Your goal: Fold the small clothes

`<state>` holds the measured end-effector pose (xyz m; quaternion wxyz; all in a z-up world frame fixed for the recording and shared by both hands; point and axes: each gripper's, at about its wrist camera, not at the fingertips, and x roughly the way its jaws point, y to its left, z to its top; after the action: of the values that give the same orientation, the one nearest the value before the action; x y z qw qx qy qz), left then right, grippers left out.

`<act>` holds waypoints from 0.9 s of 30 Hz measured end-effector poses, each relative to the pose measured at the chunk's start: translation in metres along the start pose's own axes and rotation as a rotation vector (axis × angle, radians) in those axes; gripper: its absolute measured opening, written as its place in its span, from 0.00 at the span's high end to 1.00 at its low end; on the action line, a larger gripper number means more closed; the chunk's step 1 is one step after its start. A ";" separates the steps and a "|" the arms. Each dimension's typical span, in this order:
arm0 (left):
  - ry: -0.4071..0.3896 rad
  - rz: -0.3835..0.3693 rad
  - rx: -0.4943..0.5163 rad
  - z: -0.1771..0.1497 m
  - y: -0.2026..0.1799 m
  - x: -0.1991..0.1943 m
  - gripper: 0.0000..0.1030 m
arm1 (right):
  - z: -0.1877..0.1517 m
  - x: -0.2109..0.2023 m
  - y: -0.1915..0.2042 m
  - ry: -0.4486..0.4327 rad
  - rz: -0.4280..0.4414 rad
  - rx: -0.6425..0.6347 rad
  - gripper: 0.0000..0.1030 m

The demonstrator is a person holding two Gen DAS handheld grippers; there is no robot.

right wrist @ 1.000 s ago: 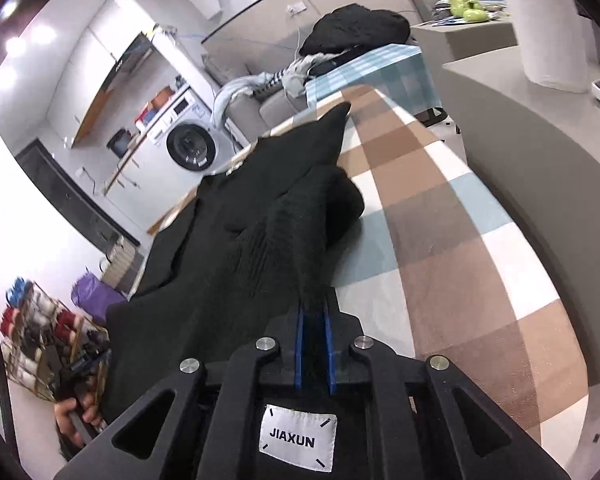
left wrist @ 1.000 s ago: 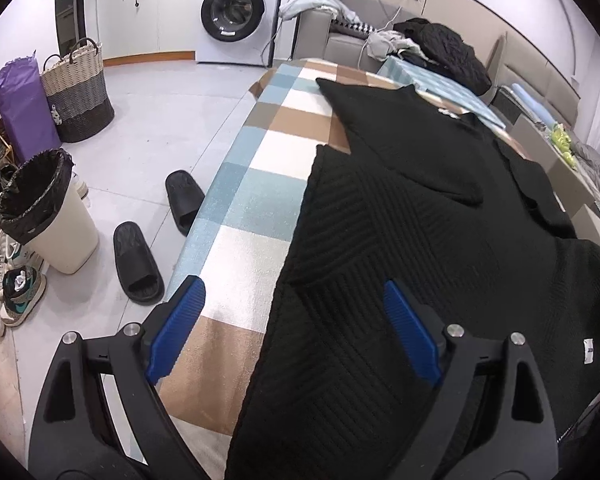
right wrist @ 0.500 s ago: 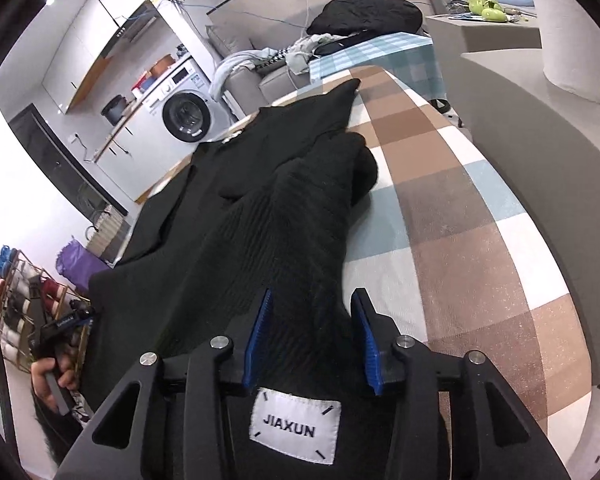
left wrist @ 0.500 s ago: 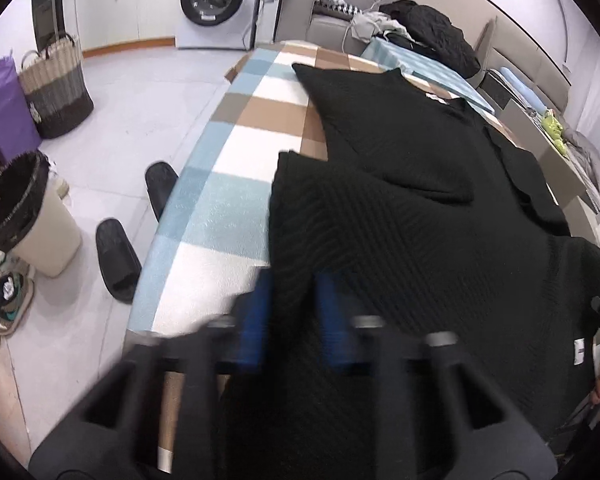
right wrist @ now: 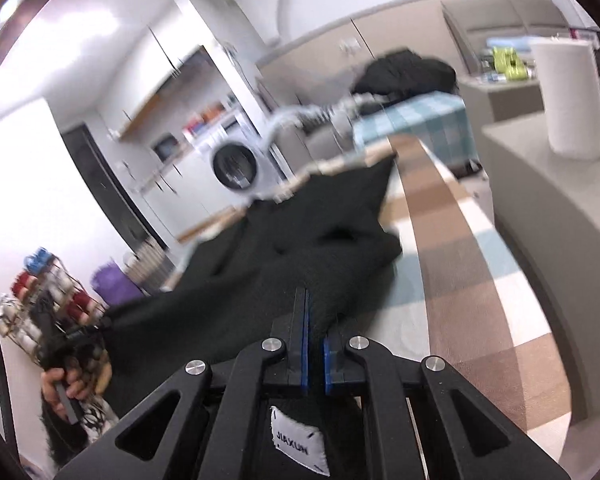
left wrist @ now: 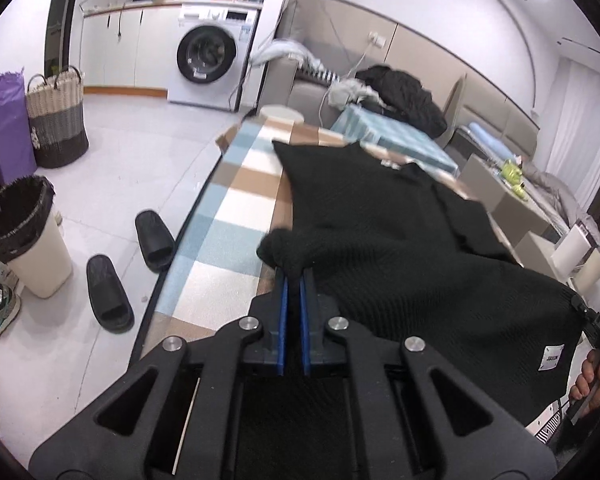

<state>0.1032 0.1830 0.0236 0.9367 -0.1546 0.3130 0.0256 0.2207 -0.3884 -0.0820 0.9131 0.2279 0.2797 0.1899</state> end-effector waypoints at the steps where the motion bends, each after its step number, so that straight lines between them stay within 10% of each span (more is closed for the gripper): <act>1: -0.013 0.000 -0.001 0.000 -0.001 -0.008 0.97 | -0.001 -0.011 0.000 -0.036 0.028 0.002 0.95; 10: -0.086 -0.034 -0.041 0.007 0.006 -0.060 0.97 | 0.004 -0.054 -0.019 -0.264 0.136 0.178 0.95; 27: 0.127 0.093 -0.043 0.061 0.008 0.126 0.96 | 0.060 0.093 -0.034 0.028 -0.243 0.328 0.93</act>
<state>0.2382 0.2031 -0.0076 0.9093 -0.1610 0.3779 0.0661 0.3355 -0.3910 -0.0944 0.8759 0.3354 0.3452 0.0332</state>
